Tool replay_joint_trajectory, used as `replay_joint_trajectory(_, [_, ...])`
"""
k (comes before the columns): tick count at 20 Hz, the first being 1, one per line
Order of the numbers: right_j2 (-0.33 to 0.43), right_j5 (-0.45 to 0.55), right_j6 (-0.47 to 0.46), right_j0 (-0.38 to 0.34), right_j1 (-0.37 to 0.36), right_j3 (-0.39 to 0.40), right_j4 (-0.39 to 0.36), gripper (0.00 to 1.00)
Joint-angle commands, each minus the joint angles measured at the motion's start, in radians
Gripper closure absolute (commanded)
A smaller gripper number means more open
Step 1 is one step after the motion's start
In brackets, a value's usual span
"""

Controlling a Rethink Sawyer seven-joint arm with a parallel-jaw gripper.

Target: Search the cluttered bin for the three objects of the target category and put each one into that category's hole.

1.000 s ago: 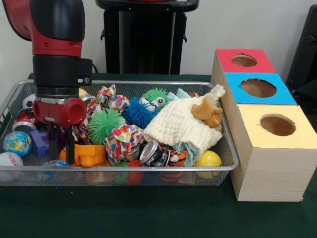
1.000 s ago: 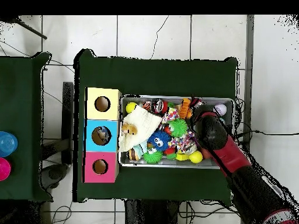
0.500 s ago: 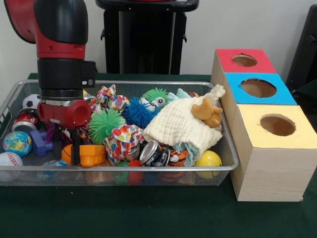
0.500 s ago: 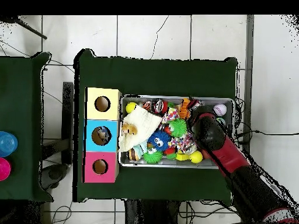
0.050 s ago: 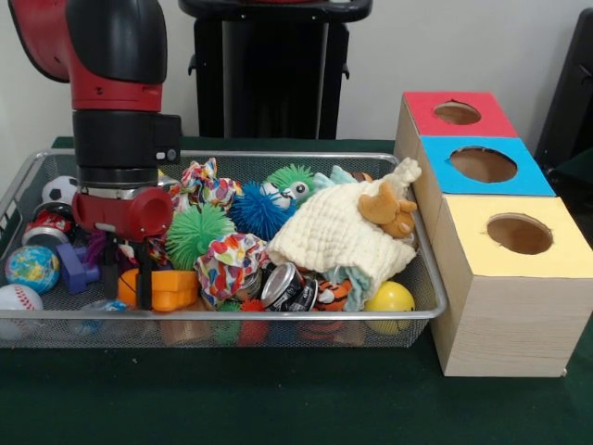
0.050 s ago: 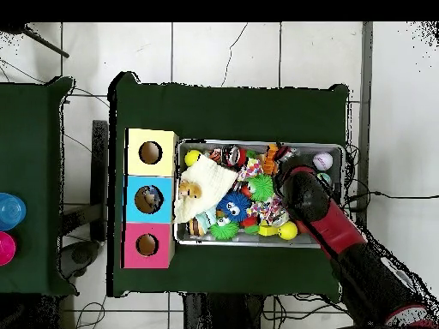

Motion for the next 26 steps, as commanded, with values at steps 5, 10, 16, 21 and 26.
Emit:
replay_joint_trajectory(5, [-0.017, 0.045, 0.151, 0.024, 0.034, -0.011, -0.031, 0.0])
replay_joint_trajectory(10, [-0.015, 0.054, 0.127, 0.009, 0.045, -0.025, -0.055, 0.0])
replay_joint_trajectory(16, [-0.014, 0.07, 0.097, -0.009, 0.067, -0.053, -0.09, 0.0])
replay_joint_trajectory(21, [-0.033, 0.121, 0.048, -0.014, 0.07, -0.094, -0.122, 0.0])
replay_joint_trajectory(26, [-0.035, 0.151, 0.014, -0.027, 0.085, -0.137, -0.172, 0.0])
